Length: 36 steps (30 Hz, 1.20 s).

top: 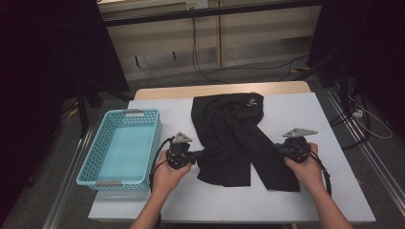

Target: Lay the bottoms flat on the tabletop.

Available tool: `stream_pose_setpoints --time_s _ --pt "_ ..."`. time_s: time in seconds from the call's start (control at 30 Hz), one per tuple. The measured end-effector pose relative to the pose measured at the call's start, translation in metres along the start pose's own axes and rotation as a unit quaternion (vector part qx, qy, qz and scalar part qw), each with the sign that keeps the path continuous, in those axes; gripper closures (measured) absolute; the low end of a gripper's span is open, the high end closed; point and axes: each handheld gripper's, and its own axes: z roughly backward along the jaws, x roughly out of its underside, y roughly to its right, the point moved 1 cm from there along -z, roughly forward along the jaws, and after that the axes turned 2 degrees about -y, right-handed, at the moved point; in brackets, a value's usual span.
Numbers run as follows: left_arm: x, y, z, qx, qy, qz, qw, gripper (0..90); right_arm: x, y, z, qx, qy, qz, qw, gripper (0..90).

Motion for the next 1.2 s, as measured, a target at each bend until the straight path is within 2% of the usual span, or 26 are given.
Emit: stream_pose_setpoints --time_s 0.13,0.23,0.3,0.43,0.47,0.53,0.6,0.77,0.83,0.9,1.03,1.07,1.1,1.17,1.2 --pt "0.000 0.001 -0.001 -0.003 0.001 0.000 1.0000 88.5 -0.001 -0.002 0.002 -0.011 -0.004 -0.003 0.9999 89.0" --pt "-0.001 0.001 -0.001 -0.001 0.000 -0.007 1.0000 88.5 -0.004 -0.002 0.011 0.000 0.015 0.008 0.9999 89.2" --pt "-0.001 0.001 -0.002 -0.002 0.001 -0.003 1.0000 88.5 -0.007 0.002 0.021 0.002 0.029 0.006 0.9996 89.3" --pt "-0.002 0.001 -0.003 -0.002 -0.001 -0.004 1.0000 88.6 -0.009 0.017 0.041 0.032 0.047 0.005 0.9983 89.3" --pt "-0.002 0.001 -0.002 -0.001 0.000 -0.003 1.0000 88.6 -0.009 0.022 0.045 0.047 0.053 0.008 0.9975 89.3" --pt "-0.003 0.001 -0.002 0.000 0.000 -0.001 1.0000 88.7 -0.005 0.033 0.051 0.069 0.061 -0.005 0.9958 89.0" --pt "-0.003 0.000 -0.002 0.002 -0.001 -0.001 1.0000 88.7 -0.003 0.035 0.050 0.070 0.059 -0.008 0.9958 88.8" --pt "-0.003 0.000 -0.002 0.000 0.001 0.002 1.0000 88.8 0.005 0.031 0.037 0.088 0.027 0.011 0.9957 87.3" --pt "-0.003 0.000 -0.001 -0.003 0.005 0.003 1.0000 88.8 0.004 0.026 0.037 0.083 0.029 0.016 0.9960 84.9" --pt "-0.003 -0.001 -0.001 -0.003 0.006 0.004 1.0000 88.9 0.001 0.017 0.038 0.074 0.027 0.032 0.9964 81.9" --pt "0.000 -0.004 -0.003 0.003 -0.001 0.010 0.9999 88.8 -0.001 -0.007 0.034 0.023 0.030 0.050 0.9980 70.8" --pt "0.001 -0.004 -0.005 0.005 -0.001 0.012 0.9999 88.7 -0.001 -0.020 0.030 0.005 0.027 0.062 0.9977 66.4" --pt "0.001 -0.003 -0.006 0.005 -0.001 0.012 0.9999 88.7 -0.001 -0.020 0.030 0.005 0.027 0.062 0.9977 66.4" --pt "0.002 -0.002 -0.007 0.006 -0.002 0.010 0.9999 88.6 -0.002 -0.032 0.027 -0.015 0.026 0.070 0.9971 63.6" --pt "0.001 -0.002 -0.007 0.010 -0.004 0.006 0.9999 88.6 -0.002 -0.046 0.024 -0.035 0.025 0.079 0.9959 62.5"
